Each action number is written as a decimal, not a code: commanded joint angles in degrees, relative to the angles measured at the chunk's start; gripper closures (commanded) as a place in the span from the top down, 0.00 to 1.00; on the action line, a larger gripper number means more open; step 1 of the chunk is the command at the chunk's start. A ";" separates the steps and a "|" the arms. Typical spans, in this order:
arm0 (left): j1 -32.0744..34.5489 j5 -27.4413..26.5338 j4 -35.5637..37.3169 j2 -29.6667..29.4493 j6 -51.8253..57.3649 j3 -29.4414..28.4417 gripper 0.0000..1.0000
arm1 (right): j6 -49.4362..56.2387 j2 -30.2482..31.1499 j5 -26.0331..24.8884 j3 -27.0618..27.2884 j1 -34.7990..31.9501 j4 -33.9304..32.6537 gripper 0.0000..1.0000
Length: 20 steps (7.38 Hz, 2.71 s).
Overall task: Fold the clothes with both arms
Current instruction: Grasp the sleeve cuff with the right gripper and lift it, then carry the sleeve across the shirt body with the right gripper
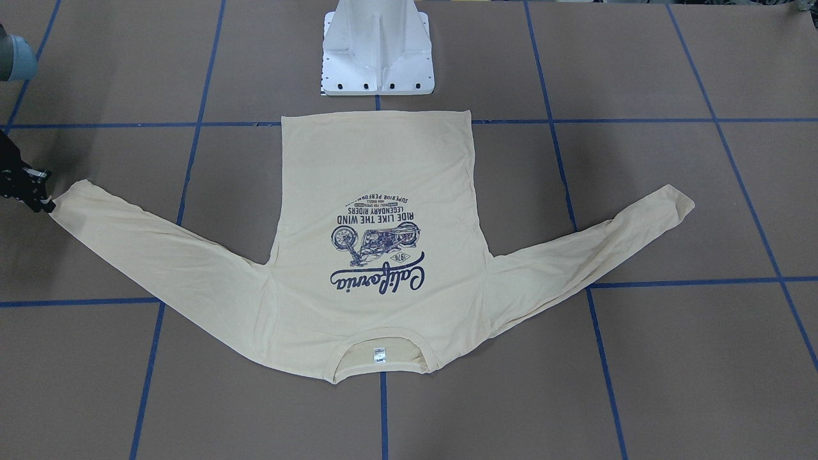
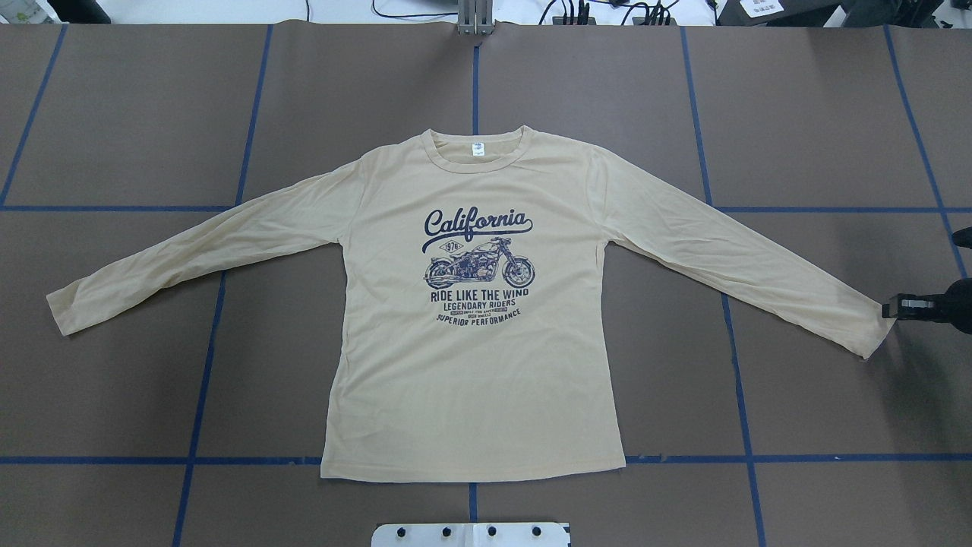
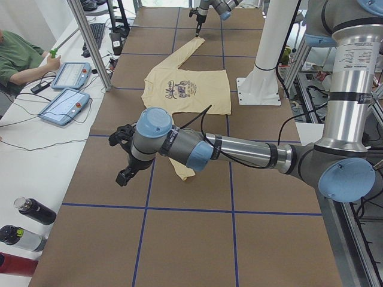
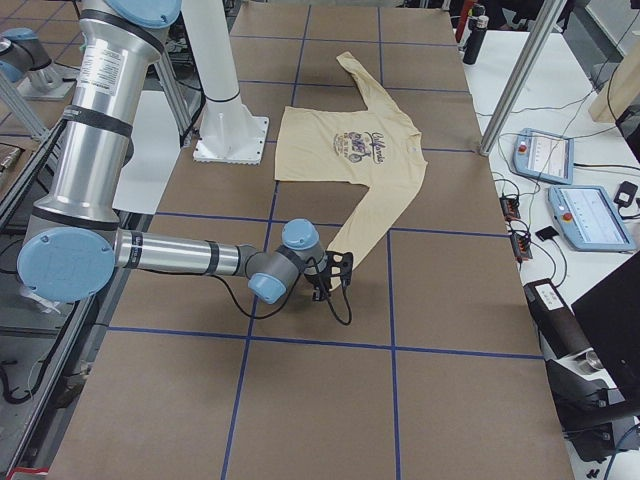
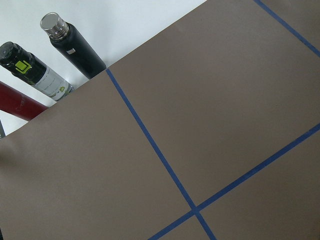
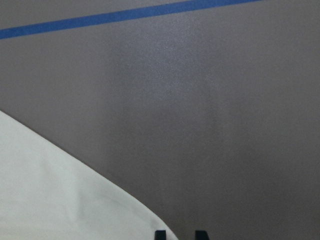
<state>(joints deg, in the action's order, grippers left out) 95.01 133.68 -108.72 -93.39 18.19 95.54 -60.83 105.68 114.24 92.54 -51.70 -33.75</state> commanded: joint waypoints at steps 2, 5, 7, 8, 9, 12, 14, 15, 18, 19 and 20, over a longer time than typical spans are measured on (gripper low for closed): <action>0.00 0.00 0.00 0.05 0.00 0.00 1.00 | -1.57 0.05 0.37 0.88 0.28 0.00 0.00; 0.00 0.00 0.18 0.05 0.00 0.00 1.00 | -2.36 -0.21 6.22 7.45 -2.76 -3.05 0.00; 0.00 0.00 0.18 0.05 -0.09 0.00 1.00 | -2.45 -9.04 7.23 13.78 -6.31 -18.28 0.00; 0.00 0.09 0.18 -0.04 -0.09 0.00 1.00 | -2.89 -15.88 6.97 13.72 -6.31 -24.11 0.00; 0.00 0.09 0.18 0.05 -0.09 0.00 1.00 | -4.29 -22.21 6.44 13.81 -6.31 -30.34 0.00; 0.00 0.09 0.26 -0.04 -0.09 0.00 1.00 | -15.87 -45.57 -1.70 13.55 -3.00 -54.49 0.00; 0.00 0.09 0.44 -0.04 -0.17 0.00 1.00 | -23.94 -55.71 -9.53 9.27 2.55 -57.65 0.00; 0.00 0.09 0.53 0.05 -0.17 0.00 1.00 | -28.69 -64.02 -10.86 1.58 3.79 -57.65 0.00; 0.00 0.09 0.62 -0.04 -0.26 0.00 1.00 | -34.43 -81.98 -19.91 -17.76 11.95 -57.39 0.00; 0.00 0.09 0.62 -0.04 -0.26 -0.17 1.00 | -35.93 -86.13 -20.19 -22.10 13.97 -57.30 0.00; 0.00 0.09 0.62 -0.04 -0.26 -0.44 1.00 | -36.46 -88.69 -22.02 -26.23 16.43 -57.04 0.00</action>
<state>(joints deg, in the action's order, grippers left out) 95.01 133.76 -108.11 -93.42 17.93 95.35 -96.10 21.26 94.09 71.96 -38.16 -91.04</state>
